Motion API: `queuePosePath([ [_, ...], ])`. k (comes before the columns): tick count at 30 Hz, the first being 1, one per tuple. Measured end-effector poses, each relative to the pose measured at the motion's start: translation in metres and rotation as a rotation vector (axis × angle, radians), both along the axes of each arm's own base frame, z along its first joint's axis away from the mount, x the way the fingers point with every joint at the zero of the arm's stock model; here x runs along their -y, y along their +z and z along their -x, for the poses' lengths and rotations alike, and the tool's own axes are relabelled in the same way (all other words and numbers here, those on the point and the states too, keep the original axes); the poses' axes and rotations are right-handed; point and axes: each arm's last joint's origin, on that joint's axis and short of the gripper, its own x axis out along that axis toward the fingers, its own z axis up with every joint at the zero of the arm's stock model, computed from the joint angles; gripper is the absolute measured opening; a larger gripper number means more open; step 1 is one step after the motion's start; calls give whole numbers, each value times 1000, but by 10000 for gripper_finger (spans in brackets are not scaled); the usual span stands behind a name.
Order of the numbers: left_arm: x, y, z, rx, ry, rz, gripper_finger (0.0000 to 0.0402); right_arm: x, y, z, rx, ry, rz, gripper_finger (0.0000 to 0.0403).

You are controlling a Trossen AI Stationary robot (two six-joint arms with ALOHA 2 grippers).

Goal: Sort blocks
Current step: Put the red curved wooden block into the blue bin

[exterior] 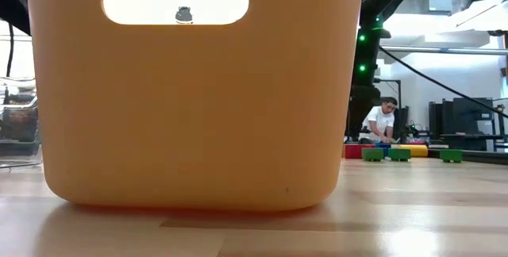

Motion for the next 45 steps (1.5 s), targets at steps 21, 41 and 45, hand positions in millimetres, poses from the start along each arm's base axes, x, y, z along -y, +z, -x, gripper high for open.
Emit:
queuePosePath([
  [21,0,1,-1,41,37,13,222,0,-29,10,7,87,29,223],
  [41,0,0,-1,44,59,37,222,0,-36,13,33,41,31,19],
  [45,0,0,-1,45,72,51,222,1,-23,7,43,35,34,19],
])
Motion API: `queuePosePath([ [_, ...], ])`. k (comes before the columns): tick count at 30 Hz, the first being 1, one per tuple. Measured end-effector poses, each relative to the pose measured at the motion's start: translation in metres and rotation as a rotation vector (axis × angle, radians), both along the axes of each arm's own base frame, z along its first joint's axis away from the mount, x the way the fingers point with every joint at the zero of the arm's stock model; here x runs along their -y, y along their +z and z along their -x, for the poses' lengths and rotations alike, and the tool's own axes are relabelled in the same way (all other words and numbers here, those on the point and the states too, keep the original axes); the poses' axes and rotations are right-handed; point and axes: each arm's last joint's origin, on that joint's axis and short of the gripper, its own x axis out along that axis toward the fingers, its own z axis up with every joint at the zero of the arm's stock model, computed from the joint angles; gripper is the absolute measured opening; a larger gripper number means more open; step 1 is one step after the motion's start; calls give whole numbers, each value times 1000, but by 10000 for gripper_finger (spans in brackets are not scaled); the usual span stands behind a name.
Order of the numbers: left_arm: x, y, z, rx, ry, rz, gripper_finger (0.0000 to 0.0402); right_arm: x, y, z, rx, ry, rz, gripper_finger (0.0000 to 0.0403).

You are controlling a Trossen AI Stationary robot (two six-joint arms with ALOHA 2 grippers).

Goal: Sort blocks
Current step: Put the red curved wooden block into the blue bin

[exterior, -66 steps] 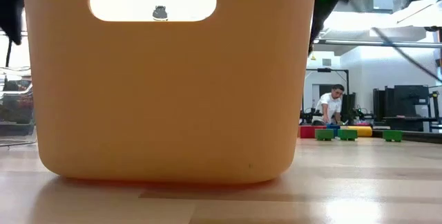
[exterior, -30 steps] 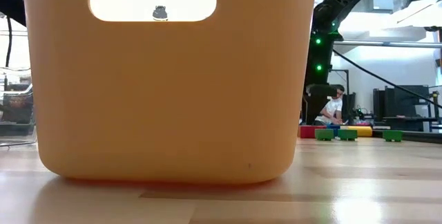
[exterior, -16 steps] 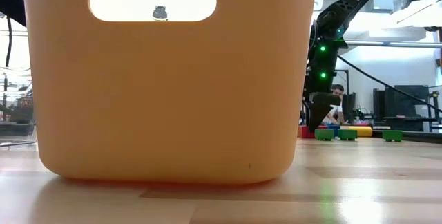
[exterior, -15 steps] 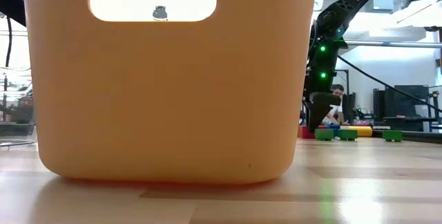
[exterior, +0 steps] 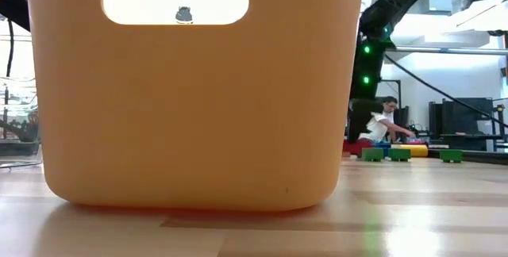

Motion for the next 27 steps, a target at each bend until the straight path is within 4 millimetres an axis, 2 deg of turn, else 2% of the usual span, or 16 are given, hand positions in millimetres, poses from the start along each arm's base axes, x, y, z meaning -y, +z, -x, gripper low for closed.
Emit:
queuePosePath([
  [3,0,0,0,2,10,11,222,-6,24,-6,37,26,22,12],
  [6,0,0,0,4,16,15,222,-18,58,-14,135,52,70,9],
  [10,0,0,0,16,15,1,222,-44,101,-24,322,117,143,9],
  [14,-2,2,-2,93,27,-62,222,-75,130,-33,538,195,179,8],
  [18,-1,5,-5,195,30,-131,222,-104,145,-44,690,271,177,8],
  [22,3,7,-10,224,-13,-145,222,-129,147,-53,759,333,151,8],
  [24,5,8,-11,232,-35,-146,222,-136,146,-55,761,335,147,8],
  [27,7,9,-13,241,-59,-149,222,-134,144,-61,794,297,150,8],
])
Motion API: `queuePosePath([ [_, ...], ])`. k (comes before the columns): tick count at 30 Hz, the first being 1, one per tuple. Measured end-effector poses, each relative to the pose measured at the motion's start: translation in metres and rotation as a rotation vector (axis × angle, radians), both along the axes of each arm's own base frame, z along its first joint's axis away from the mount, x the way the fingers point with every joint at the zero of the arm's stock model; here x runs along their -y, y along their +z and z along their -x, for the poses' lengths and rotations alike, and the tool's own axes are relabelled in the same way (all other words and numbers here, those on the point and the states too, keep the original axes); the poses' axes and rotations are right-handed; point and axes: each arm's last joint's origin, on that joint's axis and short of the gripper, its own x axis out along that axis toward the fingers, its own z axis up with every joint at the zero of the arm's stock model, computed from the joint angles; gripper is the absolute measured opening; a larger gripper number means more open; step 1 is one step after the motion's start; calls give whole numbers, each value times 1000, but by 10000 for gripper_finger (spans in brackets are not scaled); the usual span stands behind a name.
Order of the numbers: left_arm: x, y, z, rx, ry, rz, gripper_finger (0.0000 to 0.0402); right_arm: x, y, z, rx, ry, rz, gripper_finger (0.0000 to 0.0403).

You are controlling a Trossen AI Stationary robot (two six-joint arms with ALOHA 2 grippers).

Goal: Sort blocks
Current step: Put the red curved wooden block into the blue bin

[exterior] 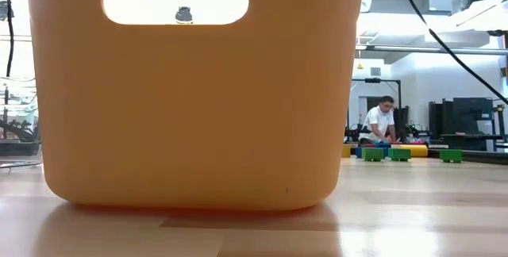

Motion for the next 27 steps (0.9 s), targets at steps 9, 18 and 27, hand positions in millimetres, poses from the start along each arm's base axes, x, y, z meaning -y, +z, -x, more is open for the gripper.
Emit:
queuePosePath([
  [9,1,0,-1,3,-5,0,222,49,-43,-44,-21,-74,-38,8],
  [18,1,0,1,-7,-7,18,222,104,-52,-85,-82,-156,-127,7],
  [27,0,-1,3,-30,-6,11,222,105,-63,-132,-232,-244,-213,7],
])
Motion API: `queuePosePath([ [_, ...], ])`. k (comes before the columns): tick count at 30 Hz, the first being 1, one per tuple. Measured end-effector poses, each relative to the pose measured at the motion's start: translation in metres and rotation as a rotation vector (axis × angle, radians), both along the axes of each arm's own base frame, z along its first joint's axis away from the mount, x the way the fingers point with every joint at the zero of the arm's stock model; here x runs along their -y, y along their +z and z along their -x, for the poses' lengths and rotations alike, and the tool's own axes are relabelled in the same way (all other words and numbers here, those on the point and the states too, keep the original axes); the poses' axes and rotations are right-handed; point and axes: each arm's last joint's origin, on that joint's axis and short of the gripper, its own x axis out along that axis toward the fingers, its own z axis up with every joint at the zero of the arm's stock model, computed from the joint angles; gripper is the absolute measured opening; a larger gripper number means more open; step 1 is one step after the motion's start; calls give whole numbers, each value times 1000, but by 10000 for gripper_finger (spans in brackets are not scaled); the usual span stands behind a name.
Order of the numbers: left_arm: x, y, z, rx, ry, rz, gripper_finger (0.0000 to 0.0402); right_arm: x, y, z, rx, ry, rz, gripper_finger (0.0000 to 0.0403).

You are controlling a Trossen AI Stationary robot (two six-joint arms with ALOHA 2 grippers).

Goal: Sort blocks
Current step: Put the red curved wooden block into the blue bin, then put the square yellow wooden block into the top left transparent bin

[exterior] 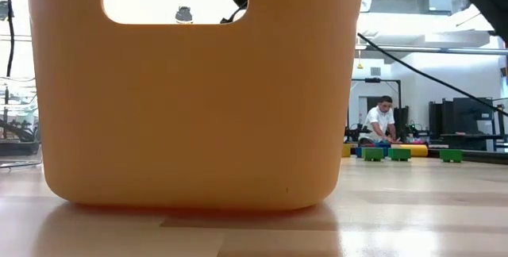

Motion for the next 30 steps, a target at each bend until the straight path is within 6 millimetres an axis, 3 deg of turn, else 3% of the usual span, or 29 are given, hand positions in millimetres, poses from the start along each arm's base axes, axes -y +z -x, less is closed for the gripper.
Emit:
queuePosePath([
  [11,0,-1,2,-11,2,3,222,-11,-28,-20,-192,-16,-71,16],
  [22,-1,-1,2,-13,7,4,222,-17,-31,-20,-228,17,-60,101],
  [26,-1,-1,2,-12,10,9,222,-20,-19,-13,-252,55,-35,138],
  [30,0,-1,2,-23,10,28,222,-16,16,9,-258,69,-9,165],
])
